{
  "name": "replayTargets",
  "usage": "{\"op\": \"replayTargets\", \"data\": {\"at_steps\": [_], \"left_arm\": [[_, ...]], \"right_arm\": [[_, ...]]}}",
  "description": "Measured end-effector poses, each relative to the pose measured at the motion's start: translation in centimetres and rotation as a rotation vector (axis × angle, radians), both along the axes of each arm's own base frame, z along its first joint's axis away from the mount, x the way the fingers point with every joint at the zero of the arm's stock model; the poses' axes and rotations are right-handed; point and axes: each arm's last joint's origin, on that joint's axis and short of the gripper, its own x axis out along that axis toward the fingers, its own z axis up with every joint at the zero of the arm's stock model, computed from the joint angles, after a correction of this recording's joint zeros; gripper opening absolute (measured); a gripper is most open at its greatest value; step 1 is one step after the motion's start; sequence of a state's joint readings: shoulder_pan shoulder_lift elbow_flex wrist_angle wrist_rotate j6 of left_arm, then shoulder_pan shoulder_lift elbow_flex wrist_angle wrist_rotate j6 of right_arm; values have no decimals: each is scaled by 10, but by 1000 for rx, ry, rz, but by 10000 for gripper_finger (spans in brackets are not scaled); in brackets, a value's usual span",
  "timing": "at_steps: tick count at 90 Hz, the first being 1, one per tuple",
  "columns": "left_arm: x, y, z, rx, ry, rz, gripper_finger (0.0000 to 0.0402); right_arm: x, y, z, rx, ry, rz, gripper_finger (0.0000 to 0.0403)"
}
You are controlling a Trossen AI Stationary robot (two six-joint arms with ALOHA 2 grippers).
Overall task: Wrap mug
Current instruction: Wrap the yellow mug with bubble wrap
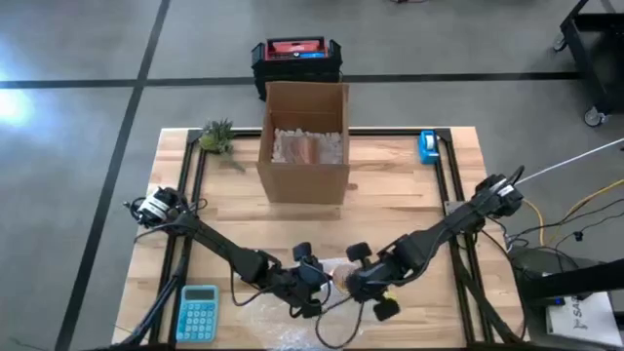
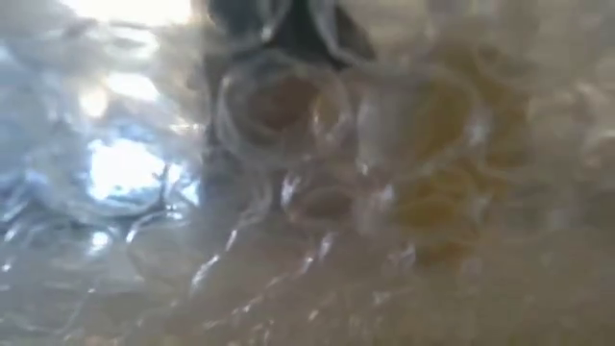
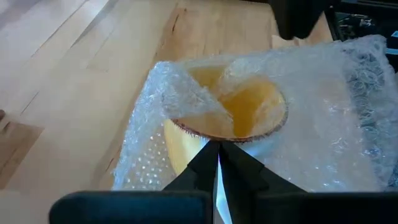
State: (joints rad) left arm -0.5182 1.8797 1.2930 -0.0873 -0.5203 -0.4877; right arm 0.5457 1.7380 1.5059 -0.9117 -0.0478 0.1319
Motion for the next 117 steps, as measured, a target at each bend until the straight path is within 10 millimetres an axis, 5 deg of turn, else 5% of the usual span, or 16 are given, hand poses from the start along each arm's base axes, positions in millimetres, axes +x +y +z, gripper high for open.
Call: {"op": "replayTargets", "data": {"at_steps": [31, 50, 96, 117], "left_arm": [[0, 0, -1, 2, 6, 1, 3], [0, 0, -1, 1, 5, 2, 3], [0, -1, 0, -11, 9, -20, 2], [-8, -2, 21, -103, -1, -123, 1]], "right_arm": [[-4, 11, -14, 30, -41, 65, 18], [4, -2, -16, -183, -172, -11, 18], [11, -25, -54, -161, -202, -63, 18], [10, -28, -62, -136, -199, -59, 18]]}}
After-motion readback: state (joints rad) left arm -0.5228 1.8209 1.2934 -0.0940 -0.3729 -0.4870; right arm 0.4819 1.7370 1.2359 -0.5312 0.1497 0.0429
